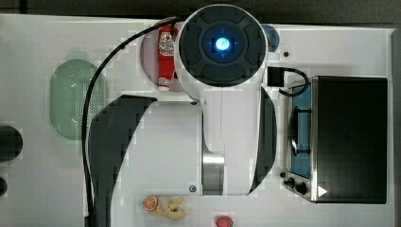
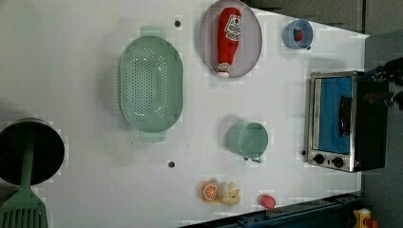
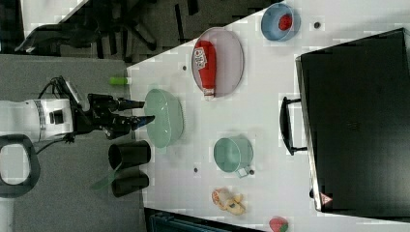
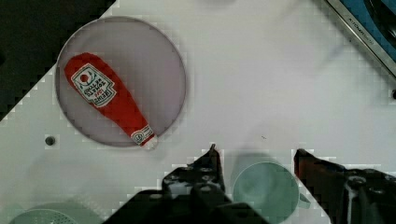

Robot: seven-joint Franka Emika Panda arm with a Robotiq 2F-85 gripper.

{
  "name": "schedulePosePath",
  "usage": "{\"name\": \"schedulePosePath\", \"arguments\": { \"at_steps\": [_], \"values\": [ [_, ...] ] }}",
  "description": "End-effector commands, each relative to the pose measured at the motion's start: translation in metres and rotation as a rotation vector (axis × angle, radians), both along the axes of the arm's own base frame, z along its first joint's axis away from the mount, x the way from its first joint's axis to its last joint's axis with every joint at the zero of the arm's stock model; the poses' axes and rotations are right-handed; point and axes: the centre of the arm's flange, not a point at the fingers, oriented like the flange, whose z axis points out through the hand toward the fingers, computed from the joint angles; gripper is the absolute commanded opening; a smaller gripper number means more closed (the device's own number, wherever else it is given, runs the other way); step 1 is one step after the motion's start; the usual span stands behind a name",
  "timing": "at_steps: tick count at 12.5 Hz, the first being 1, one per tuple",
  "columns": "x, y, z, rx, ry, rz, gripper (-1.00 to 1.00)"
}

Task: Flap open oven.

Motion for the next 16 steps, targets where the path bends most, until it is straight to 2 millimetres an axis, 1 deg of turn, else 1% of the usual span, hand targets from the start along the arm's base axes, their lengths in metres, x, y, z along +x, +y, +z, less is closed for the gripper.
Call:
{"name": "schedulePosePath", "arguments": {
  "at_steps": [1,3,6,7,10,13,14,16],
  "values": [
    [-0.137,-0.037,0.055,0.041,0.014,-0.162,0.59],
    [-0.137,-0.037,0.056,0.041,0.014,-0.162,0.99],
    [-0.137,-0.037,0.055,0.041,0.014,-0.162,1.00],
    [-0.137,-0.037,0.055,0.041,0.014,-0.162,0.90],
    [-0.137,-0.038,0.055,0.041,0.016,-0.163,0.14],
    [-0.137,-0.044,0.052,0.045,0.021,-0.175,-0.55],
    [-0.137,-0.046,0.049,0.046,0.026,-0.175,-0.65],
    [-0.137,-0.054,0.036,0.048,0.050,-0.121,-0.65]
  ]
}}
